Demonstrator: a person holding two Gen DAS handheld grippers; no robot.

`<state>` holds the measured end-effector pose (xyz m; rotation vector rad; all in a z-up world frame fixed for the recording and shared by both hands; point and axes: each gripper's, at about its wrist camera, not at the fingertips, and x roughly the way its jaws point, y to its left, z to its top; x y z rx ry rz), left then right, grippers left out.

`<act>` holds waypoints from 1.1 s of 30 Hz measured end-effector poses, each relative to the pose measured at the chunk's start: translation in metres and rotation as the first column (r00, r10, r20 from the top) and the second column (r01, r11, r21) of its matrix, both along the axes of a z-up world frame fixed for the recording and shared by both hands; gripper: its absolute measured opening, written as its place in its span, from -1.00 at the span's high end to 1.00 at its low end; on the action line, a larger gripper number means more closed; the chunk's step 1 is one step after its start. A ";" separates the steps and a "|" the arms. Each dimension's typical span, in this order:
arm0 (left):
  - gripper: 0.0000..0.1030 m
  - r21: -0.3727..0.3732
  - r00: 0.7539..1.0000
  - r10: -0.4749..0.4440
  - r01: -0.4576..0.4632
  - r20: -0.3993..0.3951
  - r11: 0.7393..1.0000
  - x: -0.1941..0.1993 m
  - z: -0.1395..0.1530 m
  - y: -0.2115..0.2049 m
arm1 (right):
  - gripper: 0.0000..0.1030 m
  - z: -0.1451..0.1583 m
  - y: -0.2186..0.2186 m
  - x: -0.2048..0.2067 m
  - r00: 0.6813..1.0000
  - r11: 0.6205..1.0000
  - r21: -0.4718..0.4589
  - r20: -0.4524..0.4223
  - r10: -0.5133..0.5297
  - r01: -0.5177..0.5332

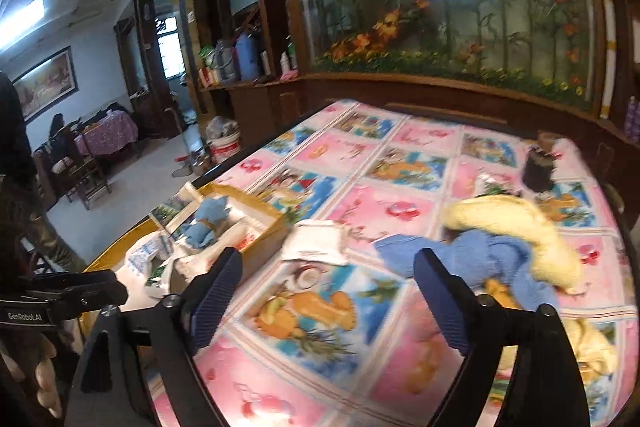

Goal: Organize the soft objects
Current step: 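Grasp the pink plush ball with the left gripper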

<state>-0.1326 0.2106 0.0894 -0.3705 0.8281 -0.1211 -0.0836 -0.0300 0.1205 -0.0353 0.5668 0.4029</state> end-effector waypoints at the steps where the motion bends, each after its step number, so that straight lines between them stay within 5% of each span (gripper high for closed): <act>1: -0.34 0.009 1.000 -0.011 0.011 0.004 1.000 -0.001 0.003 -0.007 | -0.99 0.004 -0.016 -0.005 0.997 0.999 0.000 0.049 -0.054 0.054; 3: -0.34 0.024 0.999 -0.030 0.030 0.009 0.999 -0.001 0.008 -0.021 | -0.99 0.008 -0.041 -0.007 0.988 0.992 0.011 0.090 -0.127 0.127; 7: -0.39 0.050 0.997 -0.081 0.080 0.011 0.996 -0.003 0.015 -0.050 | -1.00 -0.006 -0.098 0.017 0.974 0.974 0.047 -0.052 -0.220 0.223; 16: -0.44 0.143 0.974 -0.207 0.219 -0.092 0.965 0.033 -0.017 -0.122 | -1.00 -0.044 -0.182 0.042 0.917 0.915 0.104 -0.145 -0.373 0.389; 23: -0.43 0.095 0.958 -0.263 0.274 -0.115 0.957 0.081 -0.030 -0.161 | -1.00 -0.064 -0.231 0.047 0.862 0.852 0.182 -0.238 -0.447 0.491; 28: -0.43 0.032 0.949 -0.299 0.303 -0.098 0.952 0.134 -0.044 -0.193 | -1.00 -0.060 -0.238 0.044 0.867 0.843 0.223 -0.226 -0.444 0.490; 33: -0.42 -0.011 0.928 -0.348 0.349 -0.137 0.937 0.177 -0.068 -0.223 | -1.00 -0.064 -0.215 0.050 0.925 0.896 0.274 -0.251 -0.286 0.351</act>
